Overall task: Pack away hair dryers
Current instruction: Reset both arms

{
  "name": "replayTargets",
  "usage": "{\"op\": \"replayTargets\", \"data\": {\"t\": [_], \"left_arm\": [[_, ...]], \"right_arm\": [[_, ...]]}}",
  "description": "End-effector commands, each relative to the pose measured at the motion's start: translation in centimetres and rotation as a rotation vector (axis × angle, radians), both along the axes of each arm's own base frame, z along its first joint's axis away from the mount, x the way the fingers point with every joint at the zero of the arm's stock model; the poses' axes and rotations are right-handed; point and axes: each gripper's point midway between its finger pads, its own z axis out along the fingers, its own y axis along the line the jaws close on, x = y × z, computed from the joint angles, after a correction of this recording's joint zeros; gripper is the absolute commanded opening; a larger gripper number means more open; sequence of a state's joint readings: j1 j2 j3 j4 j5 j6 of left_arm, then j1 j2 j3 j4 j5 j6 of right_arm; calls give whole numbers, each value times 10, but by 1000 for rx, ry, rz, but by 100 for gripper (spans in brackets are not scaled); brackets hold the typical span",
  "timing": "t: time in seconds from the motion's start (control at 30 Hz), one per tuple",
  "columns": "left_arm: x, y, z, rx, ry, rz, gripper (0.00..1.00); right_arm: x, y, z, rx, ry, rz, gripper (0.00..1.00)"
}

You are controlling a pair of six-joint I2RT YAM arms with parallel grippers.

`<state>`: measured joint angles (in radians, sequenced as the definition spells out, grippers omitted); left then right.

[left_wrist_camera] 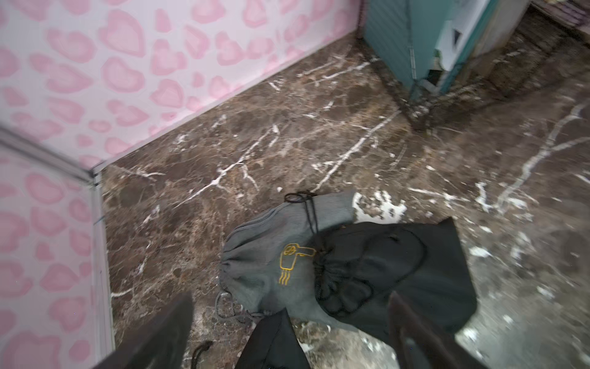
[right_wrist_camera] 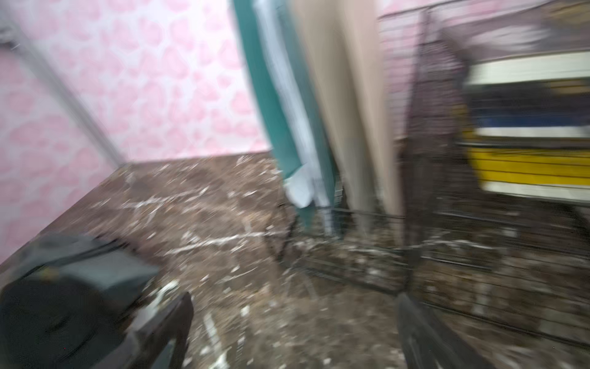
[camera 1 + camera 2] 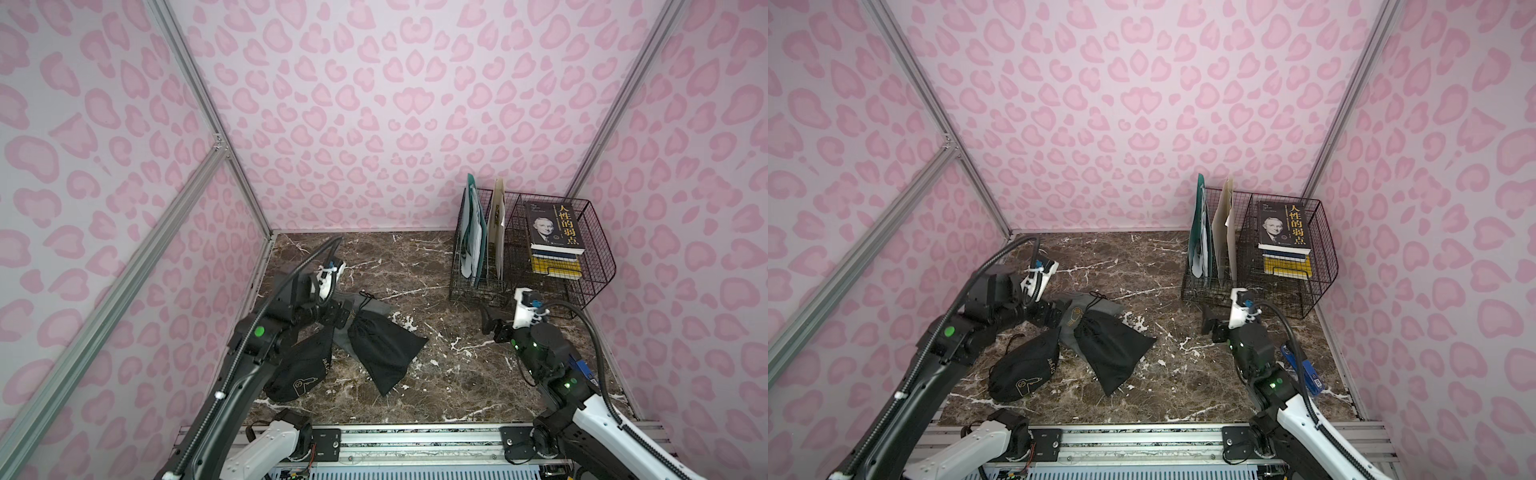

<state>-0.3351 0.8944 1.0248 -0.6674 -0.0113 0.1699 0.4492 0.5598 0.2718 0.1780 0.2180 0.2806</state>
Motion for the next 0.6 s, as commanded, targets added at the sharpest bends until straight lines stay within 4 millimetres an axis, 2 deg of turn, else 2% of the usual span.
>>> {"op": "replayTargets", "data": {"t": [0.0,0.03,0.1,0.17,0.23,0.27,0.37,0.43,0.57], "left_arm": [[29,36,23,-95,-327,246,99],[26,39,5,-95,-300,250,99],[22,43,-34,-98,-223,246,99],[24,51,-61,-93,-211,257,99],[30,60,-79,-94,-228,270,99],[35,64,-86,-108,-233,277,99],[50,73,-107,-160,-180,294,99],[62,80,-116,-190,-183,312,99],[86,85,-141,-198,-175,317,99]], "right_arm": [[-8,-52,27,67,-244,-205,99],[-9,-59,30,73,-272,-217,99],[-8,-92,15,156,-228,-379,99],[-6,-98,-2,128,-206,-392,99],[-5,-103,-16,69,-179,-420,99],[-7,-114,-18,75,-186,-480,98],[-1,-118,-14,11,-206,-470,98],[5,-125,-25,-43,-161,-488,98],[10,-139,-43,-45,-142,-531,98]]}}
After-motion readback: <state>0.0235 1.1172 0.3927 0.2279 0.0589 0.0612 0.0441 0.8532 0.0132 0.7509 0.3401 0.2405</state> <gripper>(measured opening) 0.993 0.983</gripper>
